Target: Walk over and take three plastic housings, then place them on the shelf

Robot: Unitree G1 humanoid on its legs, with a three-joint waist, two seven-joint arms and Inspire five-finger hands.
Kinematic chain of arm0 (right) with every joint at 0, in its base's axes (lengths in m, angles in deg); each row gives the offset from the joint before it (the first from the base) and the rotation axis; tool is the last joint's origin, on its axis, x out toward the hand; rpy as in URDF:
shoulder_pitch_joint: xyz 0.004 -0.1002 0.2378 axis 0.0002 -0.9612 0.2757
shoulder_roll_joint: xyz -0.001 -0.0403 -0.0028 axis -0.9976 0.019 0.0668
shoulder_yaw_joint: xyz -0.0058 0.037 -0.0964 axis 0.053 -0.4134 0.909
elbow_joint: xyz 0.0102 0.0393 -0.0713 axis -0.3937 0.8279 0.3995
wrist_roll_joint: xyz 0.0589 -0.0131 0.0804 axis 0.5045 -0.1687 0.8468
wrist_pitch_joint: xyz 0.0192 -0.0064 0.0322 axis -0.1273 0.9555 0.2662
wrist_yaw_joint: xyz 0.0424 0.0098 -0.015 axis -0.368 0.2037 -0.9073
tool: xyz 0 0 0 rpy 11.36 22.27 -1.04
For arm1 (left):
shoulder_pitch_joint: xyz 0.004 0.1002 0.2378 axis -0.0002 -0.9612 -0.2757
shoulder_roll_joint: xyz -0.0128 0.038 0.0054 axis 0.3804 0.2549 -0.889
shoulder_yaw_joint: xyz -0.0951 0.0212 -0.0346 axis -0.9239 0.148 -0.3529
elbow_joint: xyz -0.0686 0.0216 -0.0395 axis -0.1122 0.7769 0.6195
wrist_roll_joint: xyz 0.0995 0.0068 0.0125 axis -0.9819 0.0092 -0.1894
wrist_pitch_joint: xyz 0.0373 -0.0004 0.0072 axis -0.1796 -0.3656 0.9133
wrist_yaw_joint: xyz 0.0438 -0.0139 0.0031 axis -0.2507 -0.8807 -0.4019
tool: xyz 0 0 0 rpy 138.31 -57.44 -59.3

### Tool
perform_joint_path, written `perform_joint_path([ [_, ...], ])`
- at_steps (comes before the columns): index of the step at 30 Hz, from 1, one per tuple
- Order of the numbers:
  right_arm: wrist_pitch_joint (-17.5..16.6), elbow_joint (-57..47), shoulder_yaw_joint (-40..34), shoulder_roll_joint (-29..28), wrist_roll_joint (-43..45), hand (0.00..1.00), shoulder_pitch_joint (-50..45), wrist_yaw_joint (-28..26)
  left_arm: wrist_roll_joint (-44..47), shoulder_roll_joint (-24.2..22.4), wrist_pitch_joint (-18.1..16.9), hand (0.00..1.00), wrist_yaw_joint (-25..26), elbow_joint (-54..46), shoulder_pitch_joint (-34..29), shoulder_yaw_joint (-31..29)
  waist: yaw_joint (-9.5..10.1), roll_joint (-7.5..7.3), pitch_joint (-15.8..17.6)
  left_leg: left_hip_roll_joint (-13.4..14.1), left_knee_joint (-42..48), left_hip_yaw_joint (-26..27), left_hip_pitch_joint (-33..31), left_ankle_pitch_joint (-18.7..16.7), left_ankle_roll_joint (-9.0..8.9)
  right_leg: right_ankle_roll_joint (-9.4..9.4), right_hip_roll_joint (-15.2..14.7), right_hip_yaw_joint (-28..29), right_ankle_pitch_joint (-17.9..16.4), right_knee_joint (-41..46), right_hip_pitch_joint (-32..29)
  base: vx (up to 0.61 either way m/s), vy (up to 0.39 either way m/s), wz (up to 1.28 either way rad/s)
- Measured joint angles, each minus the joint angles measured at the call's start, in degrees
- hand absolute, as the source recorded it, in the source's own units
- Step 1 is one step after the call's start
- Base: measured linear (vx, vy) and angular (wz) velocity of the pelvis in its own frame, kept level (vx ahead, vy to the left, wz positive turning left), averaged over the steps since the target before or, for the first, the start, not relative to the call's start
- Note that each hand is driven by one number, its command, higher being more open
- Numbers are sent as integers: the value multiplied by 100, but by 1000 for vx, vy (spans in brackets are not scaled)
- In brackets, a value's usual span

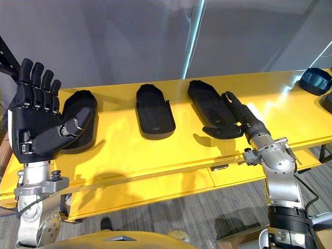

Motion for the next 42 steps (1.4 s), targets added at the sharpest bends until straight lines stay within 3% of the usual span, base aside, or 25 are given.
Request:
perform_joint_path([
  [4,-780,-56,-106,-19,0,100,17,964,-1055,17,-335,100,634,-36,92,-371,8,18,-12,-11,0,-95,-58,14,7,0,0,-88,0,-9,8,9,-11,12],
  [7,-1597,-760,-588,-681,-20,100,27,2015,-1984,11,-675,100,1827,-343,326,-845,17,64,-43,-19,1,-173,-107,27,3,-11,1,-163,-9,-10,15,16,-15,11],
  [10,-2144,-1299,-981,-1276,-250,100,14,2730,-2760,3,-1001,100,2750,-657,541,-1294,5,96,-72,-31,2,-242,-148,58,3,-21,-4,-241,-18,-10,24,11,-14,12],
  [13,-2452,-1388,-1347,-1770,-240,100,-18,3396,-3692,-7,-1402,100,3619,-1076,688,-1600,-14,112,-112,-54,1,-330,-146,67,12,-37,-18,-318,-39,-6,88,-13,-8,13],
  [14,-2453,-1388,-1419,-1873,-224,100,-37,3468,-3891,-6,-1446,100,3771,-1166,687,-1651,-21,120,-119,-57,1,-346,-144,66,12,-40,-20,-335,-44,-7,102,-36,-7,13],
  [16,-2417,-1380,-1625,-2231,-192,100,-367,3733,-4960,-3,-1549,100,4630,-1481,686,-1979,-18,195,-165,-66,0,-389,-152,2,13,-46,-26,-383,-104,-4,128,-42,-5,10],
  [17,-2395,-1380,-1645,-2309,-195,100,-477,3793,-5188,-2,-1542,100,4835,-1549,685,-2080,-21,223,-182,-66,0,-397,-158,2,13,-43,-27,-395,-106,-4,130,-41,-6,6],
  [19,-2299,-1312,-1675,-2542,-227,100,-880,4119,-6193,19,-1230,100,5854,-1674,684,-2462,-29,312,-223,-65,0,-409,-173,1,14,-35,-26,-432,-114,-27,136,-38,-7,6],
  [20,-2297,-1256,-1711,-2579,-227,100,-962,4208,-6321,20,-1144,100,6039,-1674,683,-2555,-33,353,-246,-65,0,-414,-193,1,14,-35,-25,-438,-114,-36,139,-35,-7,11],
  [23,-2295,-675,-2129,-2666,-226,100,-1153,4771,-6694,29,-530,100,6904,-1687,669,-3051,-85,487,-285,-66,0,-446,-258,-4,19,-34,-14,-575,-113,-100,144,-19,-14,20],
  [25,-2235,-224,-2499,-2745,-217,100,-1155,5145,-6865,30,162,100,7253,-1753,653,-3368,-82,493,-286,-58,1,-453,-269,-7,20,-34,-2,-593,-119,-110,151,23,-21,6],
  [27,-2199,262,-2838,-2782,-174,100,-1213,5527,-6803,39,1126,100,7283,-1635,551,-3873,-64,492,-286,-67,2,-452,-268,11,39,-31,-5,-593,-126,-107,166,47,-18,0],
  [28,-2202,353,-2882,-2784,-155,100,-1242,5613,-6680,55,1355,100,7270,-1510,488,-3988,-70,492,-286,-69,2,-451,-268,19,49,-31,-6,-591,-127,-109,167,79,-24,1],
  [29,-2213,529,-2981,-2787,-111,100,-1319,5742,-6302,132,1709,100,7269,-1020,396,-4274,-73,501,-286,-71,2,-451,-265,46,72,-34,-7,-589,-120,-104,190,95,-26,5],
  [30,-2222,739,-3110,-2787,-102,100,-1384,5819,-5784,208,1853,100,7271,-211,367,-4584,-75,519,-280,-70,3,-472,-252,70,35,-18,-3,-597,-116,-92,228,75,-25,5],
  [33,-2227,1378,-3389,-2804,134,100,-1430,5824,-4071,140,1684,100,7261,1829,213,-4920,-78,517,-278,-65,2,-487,-245,69,24,-24,5,-602,-129,-92,240,56,-28,3],
  [35,-2200,1807,-3398,-2917,324,100,-1567,5785,-3301,-135,1506,100,7210,3112,163,-4920,-53,456,-237,-65,1,-485,-230,55,17,-30,8,-597,-146,-93,259,17,-10,1],
  [37,-2096,2264,-3192,-3387,486,100,-1798,5627,-2207,-680,1182,100,7010,4578,47,-4782,7,318,-164,-43,0,-425,-133,-87,-13,-40,17,-575,-272,-80,323,-32,-22,-6],
  [38,-2096,2293,-3165,-3420,490,100,-1810,5622,-2140,-721,1153,100,7005,4651,29,-4781,7,307,-170,-41,0,-413,-124,-92,-2,-40,17,-573,-273,-79,325,-29,-18,-14],
  [40,-2100,2730,-2982,-3757,585,100,-1997,5351,-1241,-1149,637,100,6856,5554,-192,-4784,98,88,-189,-3,0,-171,0,-165,-1,-50,14,-428,-299,-89,338,18,-9,-25],
  [42,-2145,3022,-2948,-3810,735,100,-2086,5036,-426,-1210,299,100,6531,6117,-211,-4839,164,-14,-142,-21,-1,-128,82,-169,0,-53,-13,-396,-336,-70,417,49,-4,-11],
])
